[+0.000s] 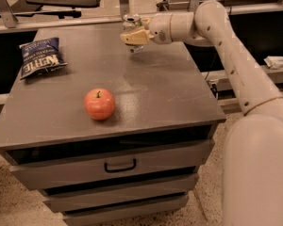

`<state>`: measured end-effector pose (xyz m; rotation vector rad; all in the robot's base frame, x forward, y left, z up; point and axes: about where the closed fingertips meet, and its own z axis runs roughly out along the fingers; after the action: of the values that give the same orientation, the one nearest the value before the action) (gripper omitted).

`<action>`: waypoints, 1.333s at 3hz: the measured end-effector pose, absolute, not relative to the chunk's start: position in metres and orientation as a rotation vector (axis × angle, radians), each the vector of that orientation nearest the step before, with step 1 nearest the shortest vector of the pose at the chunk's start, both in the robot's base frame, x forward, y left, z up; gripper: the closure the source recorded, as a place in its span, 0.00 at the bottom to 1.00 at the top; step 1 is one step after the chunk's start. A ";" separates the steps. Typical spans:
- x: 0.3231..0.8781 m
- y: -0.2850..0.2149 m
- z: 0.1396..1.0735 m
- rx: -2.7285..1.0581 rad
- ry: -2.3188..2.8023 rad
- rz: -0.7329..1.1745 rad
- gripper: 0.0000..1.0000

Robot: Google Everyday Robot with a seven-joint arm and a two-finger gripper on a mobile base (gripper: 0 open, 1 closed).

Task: Move 7up can near apple

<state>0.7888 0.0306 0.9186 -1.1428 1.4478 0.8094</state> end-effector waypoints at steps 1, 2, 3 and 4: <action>0.739 0.017 0.910 -1.224 1.451 0.817 1.00; 0.698 0.010 0.892 -1.327 1.460 0.841 1.00; 0.666 0.003 0.889 -1.415 1.441 0.870 1.00; 0.641 0.001 0.895 -1.475 1.385 0.928 1.00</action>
Offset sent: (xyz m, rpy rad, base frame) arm -0.1446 -0.0389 -0.0479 -0.1902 0.0410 0.2212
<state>0.6408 0.0010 0.8955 -1.4753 1.3848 0.9275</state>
